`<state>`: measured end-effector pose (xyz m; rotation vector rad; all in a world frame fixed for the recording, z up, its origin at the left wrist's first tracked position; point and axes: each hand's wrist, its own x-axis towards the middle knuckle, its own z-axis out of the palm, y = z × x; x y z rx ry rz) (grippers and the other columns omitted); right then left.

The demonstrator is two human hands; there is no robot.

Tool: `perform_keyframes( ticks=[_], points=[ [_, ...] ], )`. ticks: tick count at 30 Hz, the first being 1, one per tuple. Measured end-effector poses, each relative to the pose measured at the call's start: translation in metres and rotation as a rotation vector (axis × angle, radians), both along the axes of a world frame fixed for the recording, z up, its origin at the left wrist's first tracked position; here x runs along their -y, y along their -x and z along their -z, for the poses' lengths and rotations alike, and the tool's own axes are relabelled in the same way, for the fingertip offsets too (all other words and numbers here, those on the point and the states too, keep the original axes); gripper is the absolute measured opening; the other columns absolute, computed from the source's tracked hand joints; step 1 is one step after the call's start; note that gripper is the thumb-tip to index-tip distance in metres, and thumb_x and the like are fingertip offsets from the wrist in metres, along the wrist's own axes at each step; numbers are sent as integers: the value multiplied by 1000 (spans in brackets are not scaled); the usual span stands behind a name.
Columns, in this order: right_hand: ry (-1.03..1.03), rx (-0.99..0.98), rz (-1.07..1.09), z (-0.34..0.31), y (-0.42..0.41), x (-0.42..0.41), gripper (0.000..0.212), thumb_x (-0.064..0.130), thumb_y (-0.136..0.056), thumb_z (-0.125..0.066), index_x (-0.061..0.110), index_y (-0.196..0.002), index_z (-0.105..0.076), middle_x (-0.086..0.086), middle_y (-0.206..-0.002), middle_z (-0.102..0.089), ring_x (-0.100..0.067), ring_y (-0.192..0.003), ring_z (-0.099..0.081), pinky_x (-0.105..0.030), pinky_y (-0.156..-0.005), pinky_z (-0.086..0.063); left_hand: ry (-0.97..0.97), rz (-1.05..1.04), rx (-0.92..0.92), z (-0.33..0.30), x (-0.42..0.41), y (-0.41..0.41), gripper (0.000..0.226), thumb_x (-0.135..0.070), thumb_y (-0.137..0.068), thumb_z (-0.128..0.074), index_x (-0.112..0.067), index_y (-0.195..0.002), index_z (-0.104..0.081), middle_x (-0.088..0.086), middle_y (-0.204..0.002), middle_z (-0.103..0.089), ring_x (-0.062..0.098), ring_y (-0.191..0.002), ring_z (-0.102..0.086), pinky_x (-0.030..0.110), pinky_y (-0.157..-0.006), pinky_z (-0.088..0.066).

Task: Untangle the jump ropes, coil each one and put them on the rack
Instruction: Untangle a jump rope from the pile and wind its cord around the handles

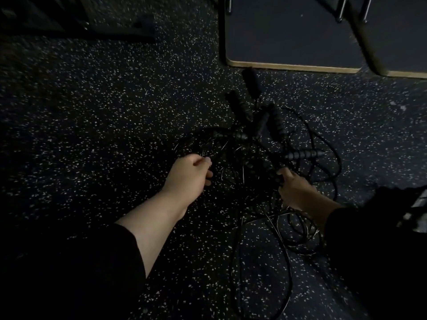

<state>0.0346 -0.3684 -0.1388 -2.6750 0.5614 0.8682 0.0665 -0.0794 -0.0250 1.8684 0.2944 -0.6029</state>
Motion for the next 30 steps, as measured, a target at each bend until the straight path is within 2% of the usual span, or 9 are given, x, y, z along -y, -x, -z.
perform_keyframes(
  ticks=[3, 7, 10, 14, 16, 19, 23, 27, 30],
  points=[
    [-26, 65, 80, 3, -3, -5, 37, 24, -101, -54, 21, -133, -36, -1, -92, -61, -22, -80, -56, -55, -103, -43, 1, 1, -7, 5, 1, -4, 18, -29, -106, -52, -22, -105, -69, 5, -100, -75, 24, -92, -74, 43, -83, -61],
    [97, 94, 91, 1, -4, -15, 55, 34, -95, -68, 19, -141, -40, -5, -115, -65, -30, -109, -62, -62, -110, -29, 12, -5, -14, 8, -1, -5, 19, -29, -107, -52, -22, -103, -69, 5, -100, -75, 19, -85, -72, 40, -81, -59],
    [146, 216, 115, -8, -6, -23, 45, 40, -92, -64, 17, -130, -56, -6, -120, -59, -31, -117, -56, -59, -108, -30, 21, -10, -18, 9, -1, -5, 19, -29, -107, -51, -23, -101, -69, 4, -99, -75, 18, -85, -72, 38, -80, -58],
    [107, 432, 229, -22, 2, -28, 36, 48, -97, -50, 20, -120, -49, -2, -97, -69, -31, -94, -63, -61, -110, -26, 36, -17, -11, 7, -2, -3, 19, -29, -106, -52, -23, -101, -69, 3, -98, -75, 17, -85, -72, 39, -82, -60],
    [61, 406, 207, -27, 9, -24, 30, 48, -100, -47, 23, -115, -41, -2, -87, -70, -30, -79, -60, -59, -108, -36, 41, -15, -8, 5, -3, -2, 19, -30, -106, -52, -23, -101, -69, 3, -98, -75, 20, -88, -73, 38, -81, -60],
    [-19, 330, 232, -41, 13, -21, 31, 48, -102, -49, 20, -110, -37, -8, -91, -67, -32, -79, -61, -55, -91, -52, 42, -14, -2, 2, -4, 2, 19, -30, -107, -51, -23, -102, -69, 2, -97, -75, 22, -92, -74, 39, -82, -60],
    [83, 402, 170, -55, 16, -16, 33, 45, -102, -52, 19, -117, -39, -1, -83, -59, -30, -79, -59, -55, -97, -47, 40, -11, -2, -2, -5, 11, 19, -30, -107, -51, -24, -104, -69, 3, -99, -75, 25, -95, -74, 42, -84, -60],
    [-313, 608, 451, -87, 17, -23, 21, 33, -101, -59, 15, -109, -53, -1, -76, -61, -20, -61, -54, -30, -54, -42, 48, -4, 4, -13, -7, 24, 20, -33, -107, -50, -25, -103, -69, 1, -99, -75, 24, -94, -74, 42, -85, -60],
    [-572, 704, 519, -120, 30, -45, 8, 30, -101, -60, 22, -98, -58, 2, -69, -56, -11, -51, -46, -26, -44, -36, 115, -14, -8, -35, -3, 33, 30, -45, -106, -48, -24, -110, -69, -2, -99, -77, 18, -92, -75, 39, -85, -62]
  ],
)
